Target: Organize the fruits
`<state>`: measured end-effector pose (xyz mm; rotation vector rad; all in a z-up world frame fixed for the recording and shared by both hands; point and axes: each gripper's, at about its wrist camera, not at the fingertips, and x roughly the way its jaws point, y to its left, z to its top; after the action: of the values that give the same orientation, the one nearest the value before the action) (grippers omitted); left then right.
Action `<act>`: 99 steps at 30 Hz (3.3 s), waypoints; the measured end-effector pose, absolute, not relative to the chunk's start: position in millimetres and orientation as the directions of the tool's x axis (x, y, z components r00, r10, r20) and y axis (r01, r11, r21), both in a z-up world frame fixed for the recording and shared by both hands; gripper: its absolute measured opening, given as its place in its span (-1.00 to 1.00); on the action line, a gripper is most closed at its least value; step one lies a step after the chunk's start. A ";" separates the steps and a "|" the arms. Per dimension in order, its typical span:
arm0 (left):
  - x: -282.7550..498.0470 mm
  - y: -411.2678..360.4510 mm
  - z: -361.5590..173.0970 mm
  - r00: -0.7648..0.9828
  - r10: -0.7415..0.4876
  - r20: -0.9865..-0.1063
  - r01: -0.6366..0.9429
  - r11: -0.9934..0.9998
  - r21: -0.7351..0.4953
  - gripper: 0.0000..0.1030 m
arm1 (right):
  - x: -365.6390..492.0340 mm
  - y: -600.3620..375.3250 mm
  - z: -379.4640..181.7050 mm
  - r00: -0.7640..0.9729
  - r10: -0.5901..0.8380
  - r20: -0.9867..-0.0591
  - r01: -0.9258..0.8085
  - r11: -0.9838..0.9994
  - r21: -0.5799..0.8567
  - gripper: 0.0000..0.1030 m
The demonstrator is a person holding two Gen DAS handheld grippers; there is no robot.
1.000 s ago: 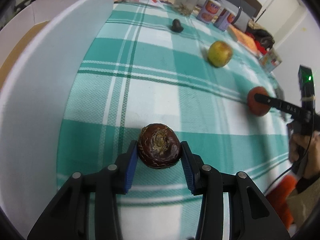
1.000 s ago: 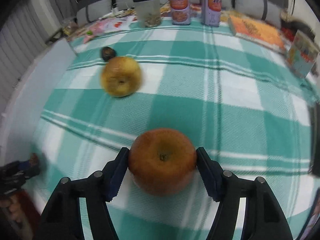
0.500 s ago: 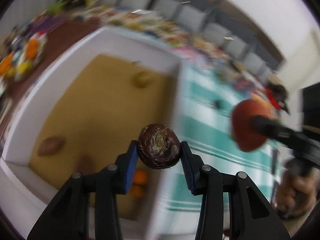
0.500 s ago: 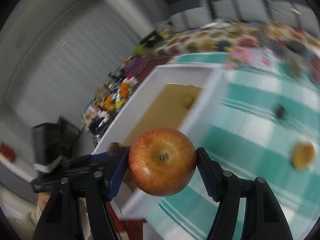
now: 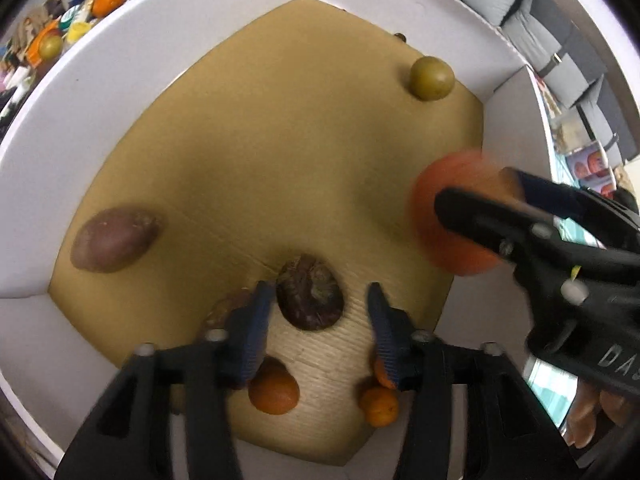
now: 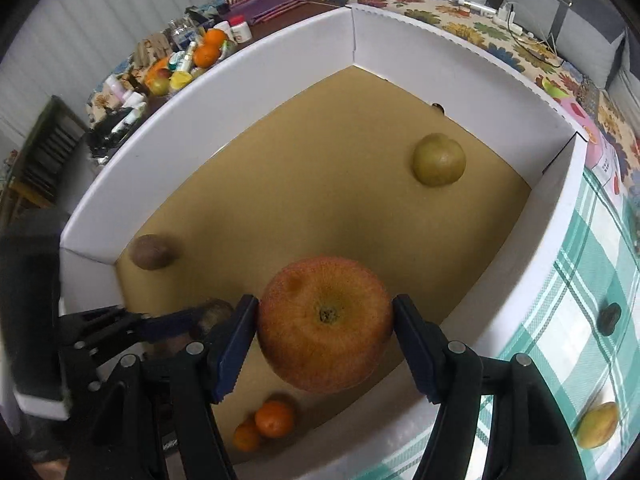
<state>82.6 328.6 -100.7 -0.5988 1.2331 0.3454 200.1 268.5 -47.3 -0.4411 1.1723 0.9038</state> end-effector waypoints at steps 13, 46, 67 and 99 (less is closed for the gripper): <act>44.4 244.2 13.7 0.638 0.050 -0.769 -0.377 0.891 -0.254 0.63 | 172.4 82.3 44.8 0.513 0.467 -0.721 -0.670 0.742 0.004 0.99; 109.4 20.7 -146.1 0.604 0.002 -0.797 -0.013 1.000 -0.008 0.89 | 120.2 -186.7 -137.6 0.574 0.086 -0.815 -0.179 0.984 -0.022 1.00; 109.6 20.7 -146.7 0.604 0.001 -0.797 -0.013 1.000 -0.008 0.89 | 121.3 -187.5 -137.6 0.562 0.091 -0.822 -0.181 0.983 -0.016 1.00; 109.6 21.2 -147.5 0.604 0.001 -0.797 -0.013 1.000 -0.008 0.89 | 229.6 -132.9 -70.6 0.429 0.273 -0.861 -0.460 0.886 0.052 -0.01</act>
<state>109.6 21.2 -147.5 -0.0137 0.9220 0.0081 229.6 -132.9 -70.6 -0.2029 1.0316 0.4614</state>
